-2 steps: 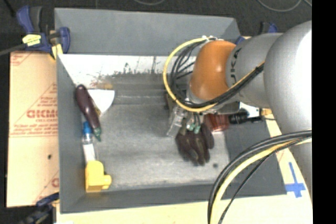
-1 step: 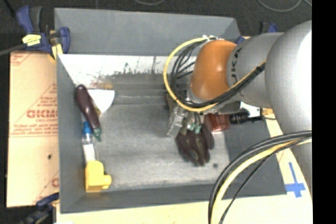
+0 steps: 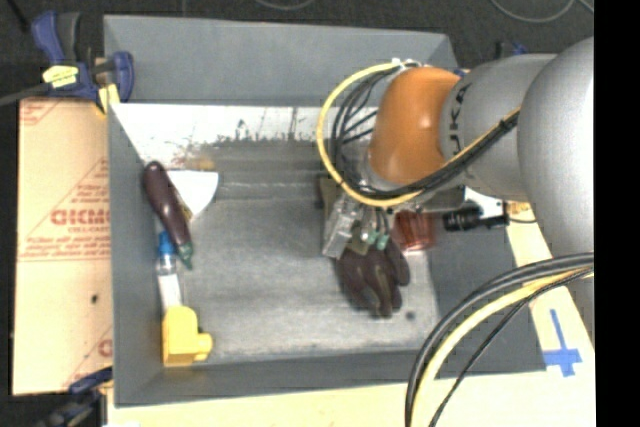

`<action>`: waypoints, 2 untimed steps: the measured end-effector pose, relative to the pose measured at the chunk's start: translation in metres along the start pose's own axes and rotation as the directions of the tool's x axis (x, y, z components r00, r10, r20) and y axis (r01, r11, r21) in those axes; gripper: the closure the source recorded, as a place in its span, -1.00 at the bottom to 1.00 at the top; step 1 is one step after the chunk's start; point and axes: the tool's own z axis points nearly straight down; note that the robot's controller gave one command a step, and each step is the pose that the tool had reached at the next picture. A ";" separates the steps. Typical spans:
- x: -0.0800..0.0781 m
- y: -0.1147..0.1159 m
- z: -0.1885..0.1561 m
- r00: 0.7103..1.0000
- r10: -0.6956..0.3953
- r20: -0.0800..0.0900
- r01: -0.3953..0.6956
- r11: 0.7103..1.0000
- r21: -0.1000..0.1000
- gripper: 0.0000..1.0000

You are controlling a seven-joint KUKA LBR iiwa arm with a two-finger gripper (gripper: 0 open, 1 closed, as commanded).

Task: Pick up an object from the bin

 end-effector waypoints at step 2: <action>-0.002 0.001 -0.029 1.000 0.000 0.006 0.000 1.000 -0.002 1.00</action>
Offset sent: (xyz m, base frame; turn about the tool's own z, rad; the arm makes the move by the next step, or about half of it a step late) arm 0.0001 0.0001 0.0165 0.0000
